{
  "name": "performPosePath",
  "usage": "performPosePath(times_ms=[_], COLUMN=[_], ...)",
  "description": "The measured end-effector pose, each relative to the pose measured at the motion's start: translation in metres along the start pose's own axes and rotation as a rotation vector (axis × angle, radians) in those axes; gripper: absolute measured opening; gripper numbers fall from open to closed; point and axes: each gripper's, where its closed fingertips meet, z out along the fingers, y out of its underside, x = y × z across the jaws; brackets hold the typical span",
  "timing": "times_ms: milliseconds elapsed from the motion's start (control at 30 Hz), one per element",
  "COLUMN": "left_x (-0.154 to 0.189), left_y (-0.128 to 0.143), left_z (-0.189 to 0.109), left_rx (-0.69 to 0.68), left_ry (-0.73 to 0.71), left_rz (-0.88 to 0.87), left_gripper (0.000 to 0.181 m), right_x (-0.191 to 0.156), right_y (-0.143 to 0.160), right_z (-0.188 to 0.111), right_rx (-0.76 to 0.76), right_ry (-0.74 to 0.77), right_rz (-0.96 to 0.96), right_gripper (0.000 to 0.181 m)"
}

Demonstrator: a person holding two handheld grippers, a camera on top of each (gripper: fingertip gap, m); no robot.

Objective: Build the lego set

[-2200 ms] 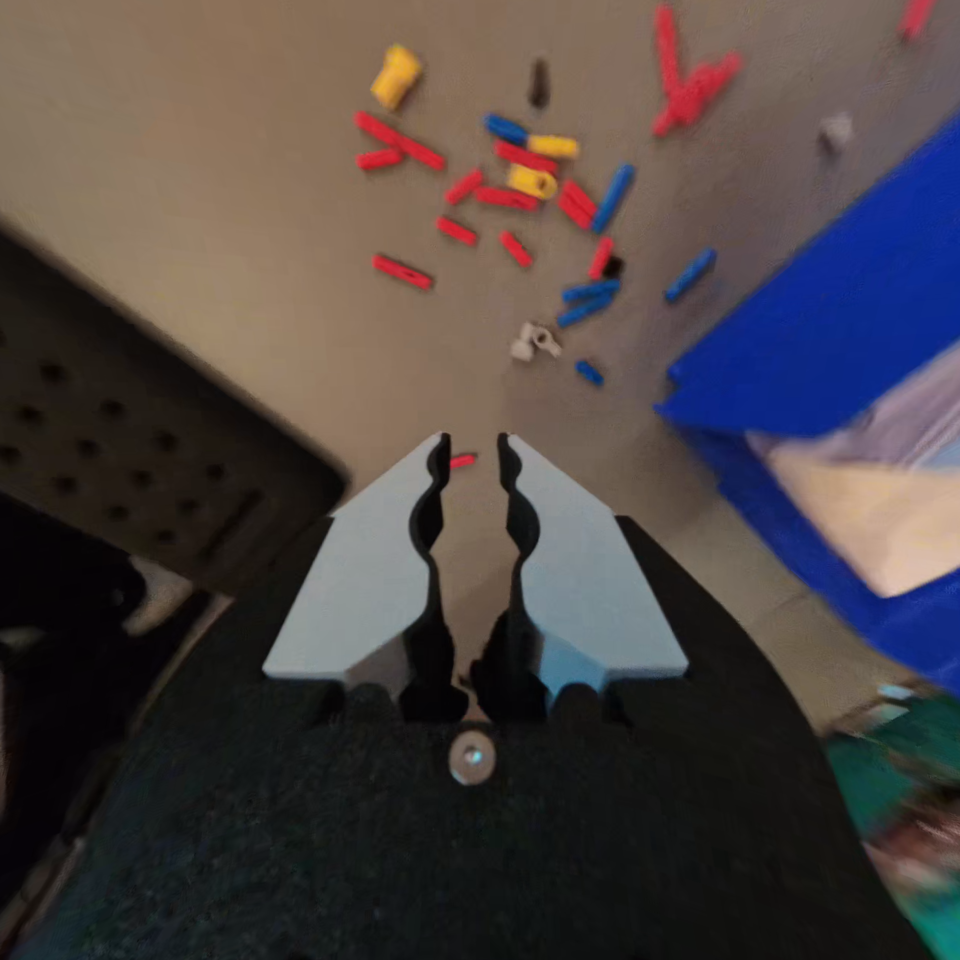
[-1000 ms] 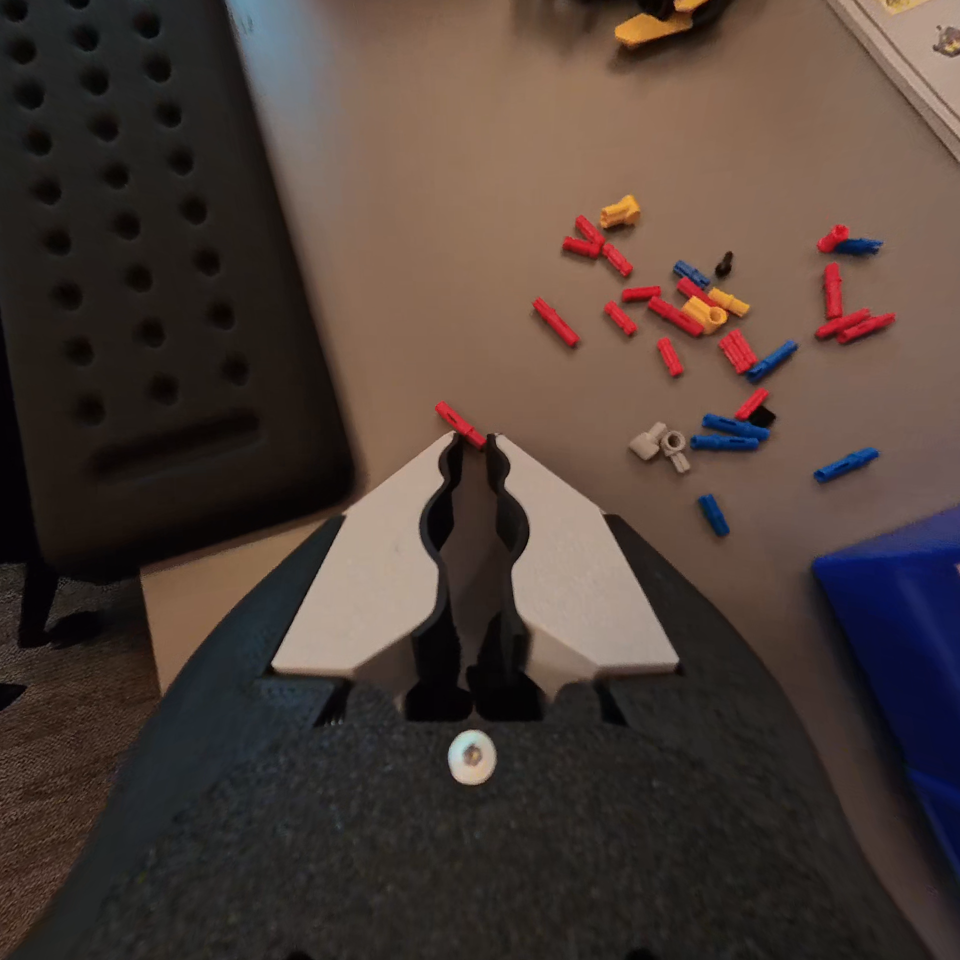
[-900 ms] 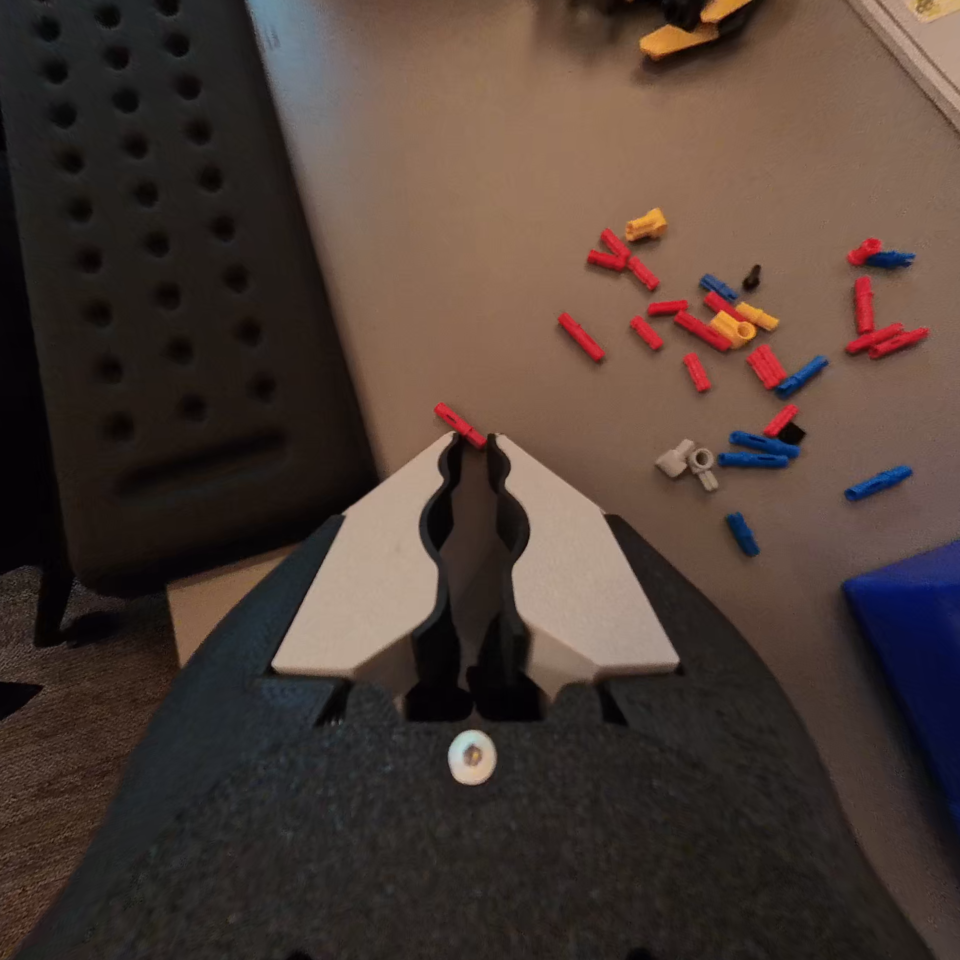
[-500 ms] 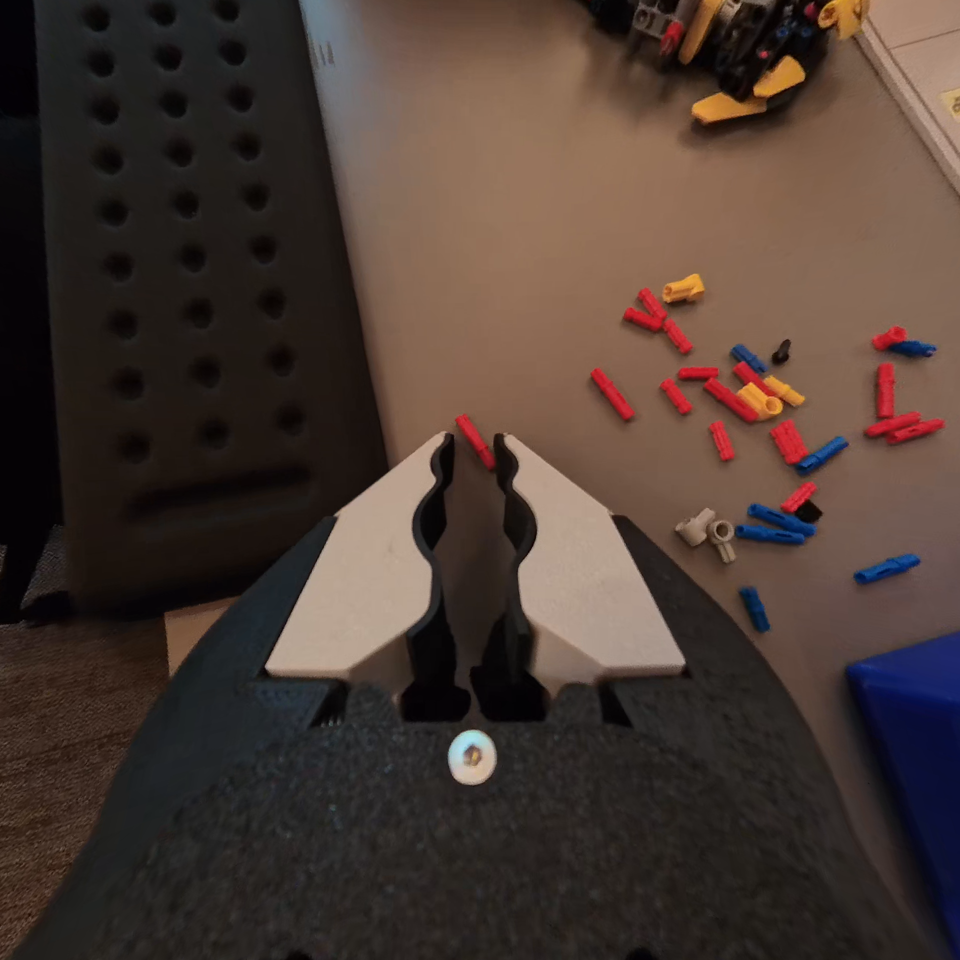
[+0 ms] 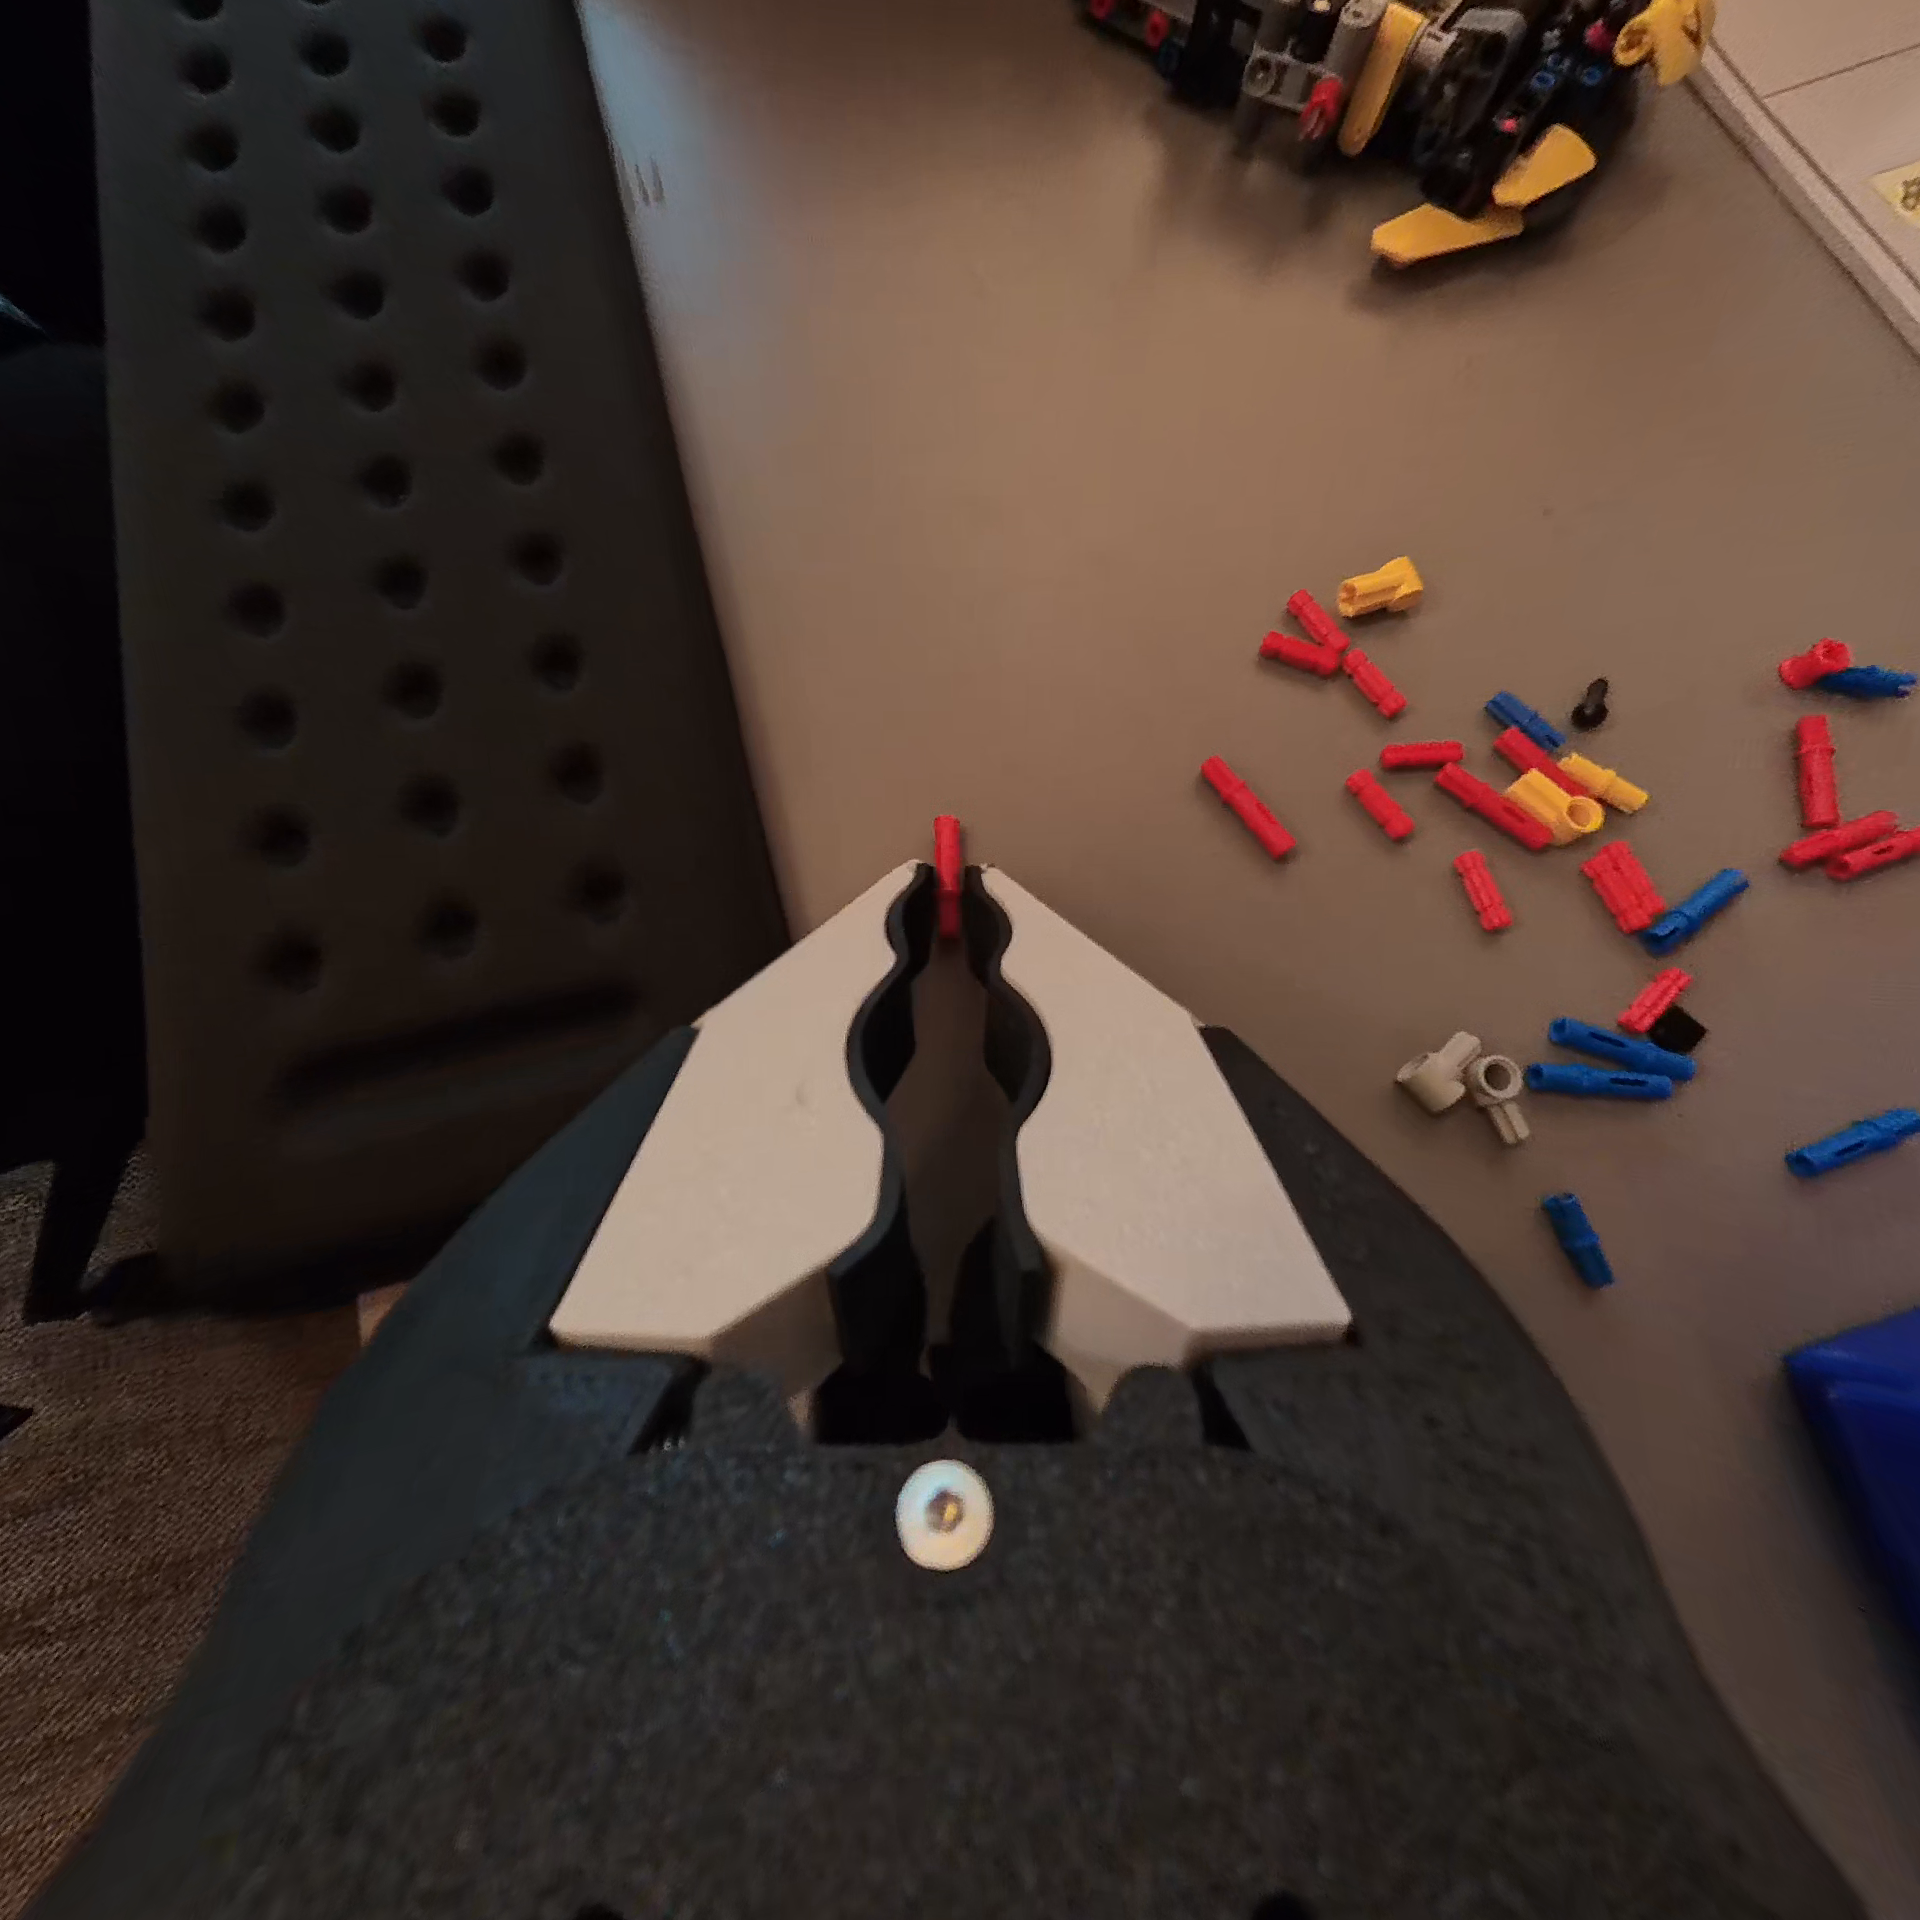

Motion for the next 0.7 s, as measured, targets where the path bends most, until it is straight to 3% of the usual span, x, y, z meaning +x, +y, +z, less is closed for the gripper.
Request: performPosePath(times_ms=[100,167,333,433,567,700], left_x=[0.005,0.009,0.019,0.022,0.024,0.024], left_y=[-0.016,-0.032,-0.054,-0.055,-0.055,-0.057], left_z=[-0.004,-0.009,-0.014,-0.012,-0.013,-0.014], left_rx=[0.068,0.134,0.216,0.208,0.207,0.210], left_ry=[0.028,0.066,0.140,0.139,0.153,0.158], left_rz=[-0.050,-0.129,-0.261,-0.264,-0.279,-0.293], left_gripper=[0.017,0.017,0.017,0.016,0.016,0.016], right_x=[0.000,0.003,-0.004,-0.014,-0.008,-0.001], right_y=[-0.002,-0.011,-0.141,-0.211,-0.235,-0.247], right_z=[0.003,0.008,0.037,0.061,0.094,0.097], right_rx=[-0.077,-0.150,0.181,0.422,0.527,0.637], right_ry=[0.019,0.027,0.181,0.132,0.134,0.131], right_rz=[0.040,0.177,0.208,0.391,0.569,0.644], right_gripper=[0.005,0.005,0.004,0.004,0.004,0.003])
